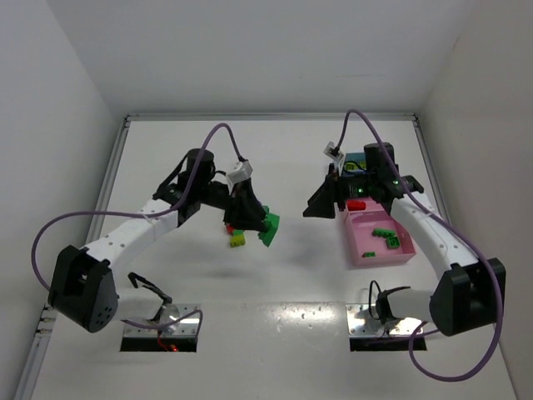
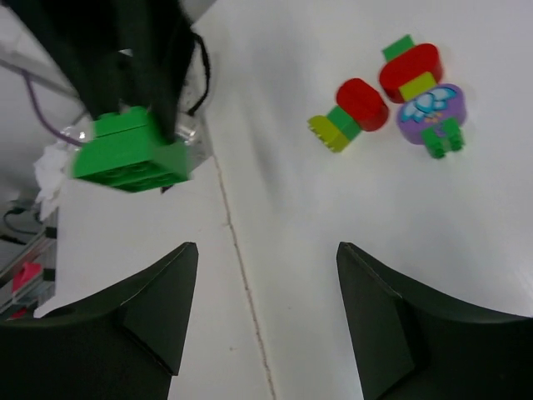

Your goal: Sort the legos into containers by color

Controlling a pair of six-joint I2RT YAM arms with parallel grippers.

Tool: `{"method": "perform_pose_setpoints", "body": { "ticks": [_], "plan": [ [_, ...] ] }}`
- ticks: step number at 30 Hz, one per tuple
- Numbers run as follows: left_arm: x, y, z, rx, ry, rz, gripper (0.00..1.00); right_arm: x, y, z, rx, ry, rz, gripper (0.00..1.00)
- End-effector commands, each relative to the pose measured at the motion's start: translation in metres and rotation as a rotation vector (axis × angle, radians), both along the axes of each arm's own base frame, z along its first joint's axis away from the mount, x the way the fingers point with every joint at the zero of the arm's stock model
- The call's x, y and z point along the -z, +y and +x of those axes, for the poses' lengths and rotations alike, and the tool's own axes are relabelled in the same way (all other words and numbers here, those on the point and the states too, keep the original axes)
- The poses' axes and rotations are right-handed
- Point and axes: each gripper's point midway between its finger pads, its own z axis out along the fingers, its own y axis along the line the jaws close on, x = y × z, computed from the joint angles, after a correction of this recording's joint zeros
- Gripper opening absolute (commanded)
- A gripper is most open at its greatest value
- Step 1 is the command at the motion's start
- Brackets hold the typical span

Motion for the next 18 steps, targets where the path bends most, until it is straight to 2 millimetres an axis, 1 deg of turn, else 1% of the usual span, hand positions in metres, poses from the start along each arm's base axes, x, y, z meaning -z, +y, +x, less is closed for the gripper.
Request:
{"method": "perform_pose_setpoints", "body": {
  "ticks": [1, 2, 3, 4, 5, 6, 7, 8, 9, 10, 11, 12, 13, 15, 16, 17, 18],
  "plan": [
    [0.005, -0.001, 0.036, -0.148, -0.242, 0.12, 0.09, -0.042, 0.012, -0.022, -0.125, -0.078, 0.128, 0.69],
    [0.007, -0.002, 0.04, -0.157, -0.225, 0.131, 0.09, -0.05, 0.018, -0.022, -0.132, -0.067, 0.151, 0.7],
    [0.003, -0.004, 0.043, -0.179, -0.182, 0.137, 0.09, -0.05, 0.02, -0.024, -0.135, -0.054, 0.156, 0.73],
    [0.001, -0.008, 0.05, -0.212, -0.195, 0.138, 0.09, -0.053, 0.021, -0.023, -0.13, -0.052, 0.164, 0.74],
    [0.002, -0.01, 0.056, -0.24, -0.18, 0.146, 0.08, -0.059, 0.027, -0.02, -0.123, -0.052, 0.177, 0.75],
    [0.0, -0.013, 0.059, -0.265, -0.178, 0.147, 0.07, -0.06, 0.03, -0.023, -0.13, -0.042, 0.183, 0.75],
    [-0.003, -0.017, 0.064, -0.303, -0.159, 0.148, 0.05, -0.06, 0.03, -0.017, -0.104, -0.045, 0.179, 0.77],
    [0.003, -0.016, 0.073, -0.351, -0.146, 0.177, 0.05, -0.063, 0.034, -0.015, -0.102, -0.044, 0.177, 0.77],
    [-0.004, -0.017, 0.078, -0.371, -0.15, 0.167, 0.05, -0.061, 0.035, -0.012, -0.078, -0.04, 0.165, 0.77],
    [0.002, -0.017, 0.082, -0.391, -0.134, 0.184, 0.05, -0.062, 0.036, -0.006, -0.064, -0.043, 0.159, 0.77],
    [0.004, -0.017, 0.089, -0.415, -0.138, 0.196, 0.05, -0.061, 0.039, -0.003, -0.061, -0.043, 0.153, 0.77],
    [0.004, -0.017, 0.09, -0.426, -0.127, 0.2, 0.05, -0.057, 0.039, 0.002, -0.04, -0.038, 0.142, 0.77],
    [0.005, -0.018, 0.094, -0.44, -0.12, 0.207, 0.05, -0.061, 0.043, 0.002, -0.043, -0.051, 0.141, 0.77],
    [0.005, -0.02, 0.097, -0.452, -0.126, 0.214, 0.05, -0.052, 0.046, 0.011, -0.012, -0.031, 0.115, 0.77],
    [0.005, -0.02, 0.099, -0.461, -0.128, 0.217, 0.05, -0.051, 0.045, 0.012, -0.003, -0.033, 0.11, 0.77],
    [0.001, -0.02, 0.1, -0.462, -0.135, 0.211, 0.05, -0.045, 0.045, 0.017, 0.024, -0.02, 0.092, 0.77],
    [0.001, -0.02, 0.1, -0.462, -0.135, 0.211, 0.05, -0.042, 0.046, 0.017, 0.02, -0.035, 0.079, 0.77]
  ]
}}
